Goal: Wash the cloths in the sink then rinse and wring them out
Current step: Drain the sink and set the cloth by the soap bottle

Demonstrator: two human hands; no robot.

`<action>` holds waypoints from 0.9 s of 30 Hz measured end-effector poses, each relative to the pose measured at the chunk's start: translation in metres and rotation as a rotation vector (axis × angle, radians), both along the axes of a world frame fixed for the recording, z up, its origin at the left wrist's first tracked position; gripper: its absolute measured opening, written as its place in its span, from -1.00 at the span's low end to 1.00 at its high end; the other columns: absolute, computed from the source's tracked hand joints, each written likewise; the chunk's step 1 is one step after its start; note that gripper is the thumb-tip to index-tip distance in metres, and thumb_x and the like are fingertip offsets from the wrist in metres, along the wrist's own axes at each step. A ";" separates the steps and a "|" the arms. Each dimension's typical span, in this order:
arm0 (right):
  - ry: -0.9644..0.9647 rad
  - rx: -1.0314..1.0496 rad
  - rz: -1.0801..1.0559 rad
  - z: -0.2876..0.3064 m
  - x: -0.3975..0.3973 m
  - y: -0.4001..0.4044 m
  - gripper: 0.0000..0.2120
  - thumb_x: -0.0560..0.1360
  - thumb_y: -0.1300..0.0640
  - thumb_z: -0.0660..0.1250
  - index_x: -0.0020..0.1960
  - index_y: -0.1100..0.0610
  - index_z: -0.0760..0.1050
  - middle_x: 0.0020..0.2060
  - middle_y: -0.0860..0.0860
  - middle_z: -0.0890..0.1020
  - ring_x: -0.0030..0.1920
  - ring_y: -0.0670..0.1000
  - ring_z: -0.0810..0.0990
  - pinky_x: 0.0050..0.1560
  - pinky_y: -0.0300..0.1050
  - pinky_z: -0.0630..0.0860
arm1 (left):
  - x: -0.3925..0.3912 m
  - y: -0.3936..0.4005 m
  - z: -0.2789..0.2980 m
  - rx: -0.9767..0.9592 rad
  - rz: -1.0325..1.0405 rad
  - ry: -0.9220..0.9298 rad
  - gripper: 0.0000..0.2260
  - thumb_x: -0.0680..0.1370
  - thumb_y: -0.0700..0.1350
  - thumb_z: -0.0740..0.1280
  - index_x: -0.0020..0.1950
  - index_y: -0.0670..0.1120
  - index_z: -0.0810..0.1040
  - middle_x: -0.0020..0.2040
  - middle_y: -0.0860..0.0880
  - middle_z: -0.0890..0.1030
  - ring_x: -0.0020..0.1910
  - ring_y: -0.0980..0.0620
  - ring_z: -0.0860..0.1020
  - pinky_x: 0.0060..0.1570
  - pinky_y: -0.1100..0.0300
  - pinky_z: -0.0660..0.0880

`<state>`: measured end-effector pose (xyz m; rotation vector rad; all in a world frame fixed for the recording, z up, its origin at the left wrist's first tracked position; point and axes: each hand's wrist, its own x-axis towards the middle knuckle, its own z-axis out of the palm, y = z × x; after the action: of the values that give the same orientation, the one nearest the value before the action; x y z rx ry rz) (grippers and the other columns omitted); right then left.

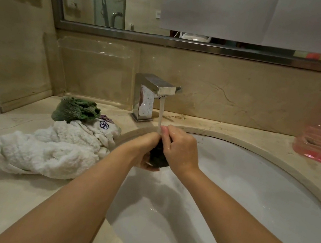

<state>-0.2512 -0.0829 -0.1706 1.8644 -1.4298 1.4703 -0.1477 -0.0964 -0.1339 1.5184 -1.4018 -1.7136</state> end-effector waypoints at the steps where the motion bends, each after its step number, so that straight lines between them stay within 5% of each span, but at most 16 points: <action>1: -0.029 0.012 0.001 0.001 -0.001 0.001 -0.70 0.60 0.08 0.17 -0.20 0.20 0.53 -0.41 -0.03 0.49 -0.44 -0.04 0.41 -0.43 -0.18 0.39 | 0.001 -0.001 0.001 0.040 -0.022 -0.012 -0.63 0.60 0.14 0.19 0.10 -0.15 0.53 0.01 -0.17 0.64 -0.01 -0.14 0.63 -0.02 -0.01 0.59; 3: -0.155 0.119 0.041 0.003 -0.001 0.005 -0.89 0.58 0.17 0.25 0.00 0.20 0.50 -0.23 -0.06 0.47 -0.30 -0.08 0.43 -0.28 -0.25 0.36 | 0.004 0.000 0.003 0.130 -0.070 0.015 -0.51 0.56 0.23 0.19 0.15 -0.18 0.53 0.06 -0.22 0.65 -0.03 -0.19 0.66 -0.03 -0.02 0.61; 8: -0.356 0.301 0.142 0.006 0.000 0.007 -0.76 0.52 0.19 0.32 0.17 0.17 0.39 0.03 -0.03 0.40 -0.10 -0.20 0.39 -0.10 -0.44 0.33 | 0.007 -0.001 0.006 0.160 0.091 0.328 -0.44 0.54 0.29 0.21 0.08 -0.23 0.53 -0.08 -0.21 0.60 -0.17 -0.10 0.60 -0.36 0.14 0.58; 11: -0.478 0.484 0.190 0.011 0.009 0.006 -0.81 0.60 0.02 0.21 0.10 0.13 0.43 0.10 0.06 0.45 -0.01 -0.07 0.42 0.00 -0.24 0.32 | -0.002 -0.007 -0.005 -0.187 0.168 0.102 -0.51 0.57 0.26 0.18 0.13 -0.16 0.54 -0.08 -0.13 0.59 -0.20 -0.03 0.55 -0.40 0.20 0.47; 13: -0.590 0.641 0.146 0.014 0.017 0.005 -0.64 0.63 -0.14 0.04 0.07 0.09 0.47 0.05 0.08 0.54 0.02 0.02 0.48 0.01 -0.14 0.35 | -0.007 -0.008 -0.009 -0.371 0.266 -0.057 -0.54 0.60 0.23 0.14 0.18 -0.14 0.49 0.02 -0.14 0.60 -0.12 -0.08 0.58 -0.38 0.19 0.46; 16: -0.632 0.852 0.051 0.014 0.022 0.004 -0.48 0.61 -0.25 -0.06 -0.08 0.03 0.55 -0.15 0.02 0.64 -0.07 0.06 0.60 -0.03 -0.02 0.52 | -0.006 -0.004 -0.006 -0.563 0.312 -0.160 -0.58 0.64 0.16 0.07 0.14 -0.12 0.53 0.07 -0.16 0.60 0.00 -0.13 0.56 -0.09 0.10 0.48; 18: -0.575 0.839 -0.006 0.016 0.025 0.004 -0.49 0.62 -0.20 -0.03 -0.23 0.02 0.56 -0.27 0.00 0.64 -0.17 0.03 0.60 -0.14 -0.05 0.52 | -0.005 -0.003 -0.005 -0.591 0.286 -0.179 -0.55 0.65 0.14 0.04 0.02 -0.13 0.60 -0.04 -0.15 0.62 -0.08 -0.10 0.55 -0.13 0.12 0.43; 22: -0.527 0.676 -0.016 0.024 0.027 0.005 -0.52 0.63 -0.10 0.06 -0.39 0.02 0.46 -0.39 -0.02 0.55 -0.23 0.06 0.56 -0.27 -0.10 0.39 | -0.007 -0.004 0.000 -0.420 0.317 -0.081 -0.59 0.65 0.07 0.09 -0.03 -0.18 0.59 -0.30 -0.12 0.56 -0.42 -0.03 0.47 -0.53 0.27 0.31; 27: -0.377 0.543 0.102 0.022 0.026 0.010 -0.57 0.66 -0.01 0.08 -0.22 0.13 0.57 -0.38 0.02 0.54 -0.26 0.07 0.53 -0.23 -0.05 0.43 | -0.005 -0.006 -0.001 -0.348 0.280 -0.023 -0.69 0.64 -0.02 0.14 -0.08 -0.18 0.57 -0.33 -0.12 0.53 -0.45 -0.04 0.46 -0.57 0.29 0.30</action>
<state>-0.2252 -0.0734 -0.1483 2.0563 -2.1118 1.6686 -0.1526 -0.1025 -0.1346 1.4593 -1.3411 -1.2186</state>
